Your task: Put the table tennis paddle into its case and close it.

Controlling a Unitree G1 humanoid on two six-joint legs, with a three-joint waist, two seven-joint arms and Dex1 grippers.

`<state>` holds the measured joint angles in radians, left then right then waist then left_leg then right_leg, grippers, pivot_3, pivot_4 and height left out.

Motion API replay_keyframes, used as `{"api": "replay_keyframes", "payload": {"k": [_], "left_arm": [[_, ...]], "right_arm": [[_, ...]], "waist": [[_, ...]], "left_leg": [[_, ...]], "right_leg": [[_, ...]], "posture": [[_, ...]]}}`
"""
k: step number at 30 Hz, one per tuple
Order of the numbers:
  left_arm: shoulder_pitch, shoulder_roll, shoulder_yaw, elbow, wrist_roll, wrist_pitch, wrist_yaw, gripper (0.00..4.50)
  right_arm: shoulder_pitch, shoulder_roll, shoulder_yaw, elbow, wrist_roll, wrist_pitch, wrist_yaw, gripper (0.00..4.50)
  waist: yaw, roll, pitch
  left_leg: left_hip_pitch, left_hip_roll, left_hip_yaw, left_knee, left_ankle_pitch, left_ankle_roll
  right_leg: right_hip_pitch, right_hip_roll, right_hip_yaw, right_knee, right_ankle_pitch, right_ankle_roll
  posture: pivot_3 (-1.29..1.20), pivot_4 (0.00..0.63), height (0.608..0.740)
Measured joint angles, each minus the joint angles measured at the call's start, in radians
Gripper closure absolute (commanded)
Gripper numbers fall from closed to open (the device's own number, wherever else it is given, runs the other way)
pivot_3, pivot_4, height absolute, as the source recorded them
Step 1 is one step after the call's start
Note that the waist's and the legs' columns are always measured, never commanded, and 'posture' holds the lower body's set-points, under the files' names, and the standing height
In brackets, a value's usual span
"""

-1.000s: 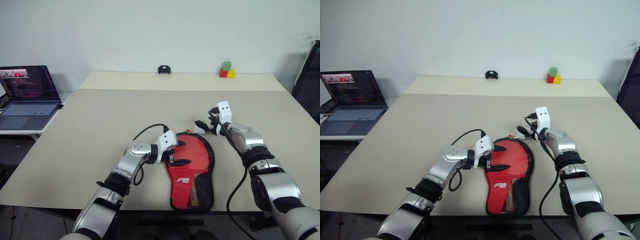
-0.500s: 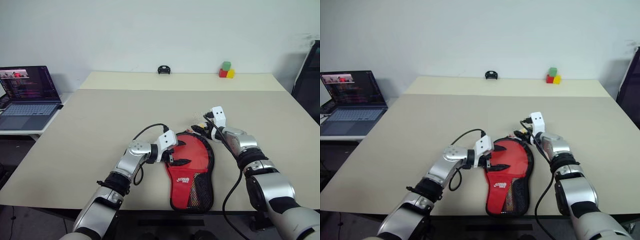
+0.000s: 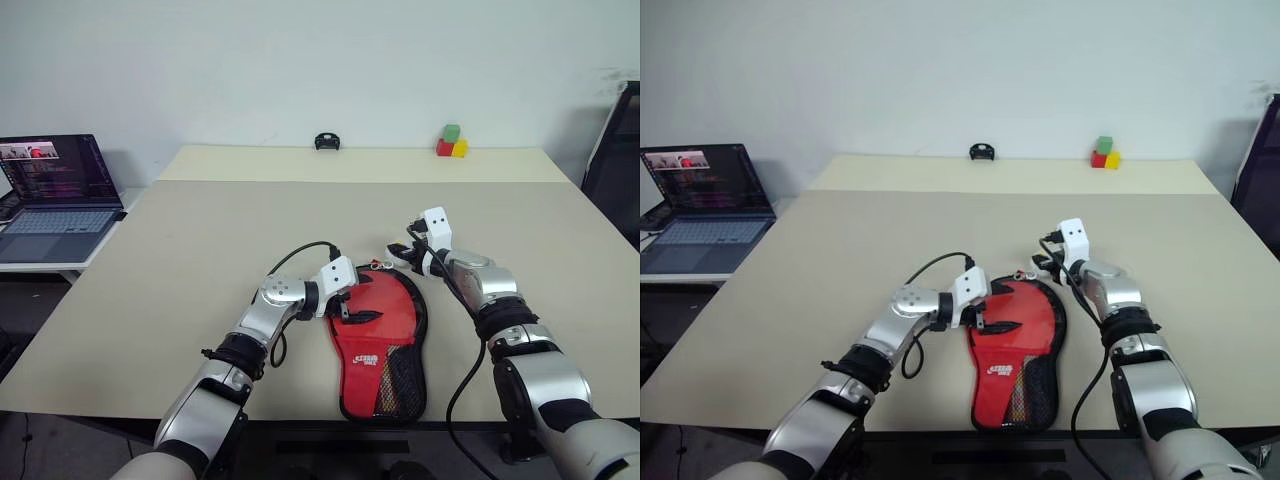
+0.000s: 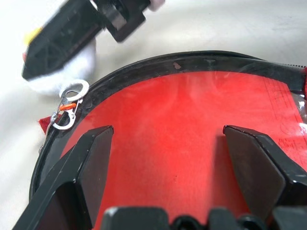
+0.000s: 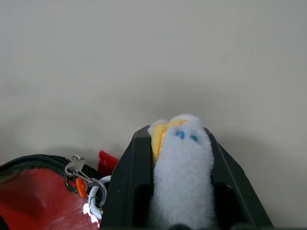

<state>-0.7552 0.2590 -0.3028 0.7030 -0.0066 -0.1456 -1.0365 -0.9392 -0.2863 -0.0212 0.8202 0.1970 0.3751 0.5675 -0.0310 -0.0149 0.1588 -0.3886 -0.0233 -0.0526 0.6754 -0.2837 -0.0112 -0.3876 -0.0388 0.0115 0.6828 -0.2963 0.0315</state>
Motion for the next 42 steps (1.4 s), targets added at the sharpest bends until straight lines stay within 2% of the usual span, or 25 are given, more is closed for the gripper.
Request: {"api": "replay_keyframes", "payload": {"k": [6,18,33,42], "left_arm": [[0.007,0.020,-0.007,0.002,0.000,-0.022,-0.026,0.49],[-0.001,0.021,-0.007,0.012,-0.001,-0.015,-0.096,0.49],[-0.023,-0.003,-0.008,0.061,0.000,-0.015,-0.107,0.49],[-0.039,-0.026,-0.010,0.092,0.007,-0.017,-0.107,0.49]], "right_arm": [[0.070,-0.091,-0.008,-0.169,0.006,0.093,0.003,3.85],[0.331,-0.274,-0.009,-0.640,0.087,0.412,0.073,3.85],[0.647,-0.482,-0.143,-1.140,0.332,0.802,0.147,3.85],[0.860,-0.571,-0.215,-1.312,0.481,0.891,0.212,3.85]], "waist": [[-0.001,0.000,-0.001],[0.003,0.001,-0.004],[0.011,0.001,-0.006],[0.029,0.000,-0.007]], "left_leg": [[0.002,0.000,0.001,-0.001,0.000,0.000],[0.007,0.000,0.002,-0.010,0.000,0.000],[0.010,0.000,0.001,-0.011,0.000,0.000],[0.011,0.000,-0.001,-0.011,-0.001,0.001]], "right_leg": [[0.001,0.000,0.001,-0.001,0.000,0.000],[0.004,0.000,0.002,-0.005,0.000,0.000],[0.009,0.001,0.000,-0.009,-0.001,0.001],[0.014,0.001,-0.002,-0.012,-0.001,0.002]], "posture": [[0.00,0.150,0.740],[0.00,0.150,0.740],[0.00,0.150,0.740],[0.00,0.150,0.740]]}}
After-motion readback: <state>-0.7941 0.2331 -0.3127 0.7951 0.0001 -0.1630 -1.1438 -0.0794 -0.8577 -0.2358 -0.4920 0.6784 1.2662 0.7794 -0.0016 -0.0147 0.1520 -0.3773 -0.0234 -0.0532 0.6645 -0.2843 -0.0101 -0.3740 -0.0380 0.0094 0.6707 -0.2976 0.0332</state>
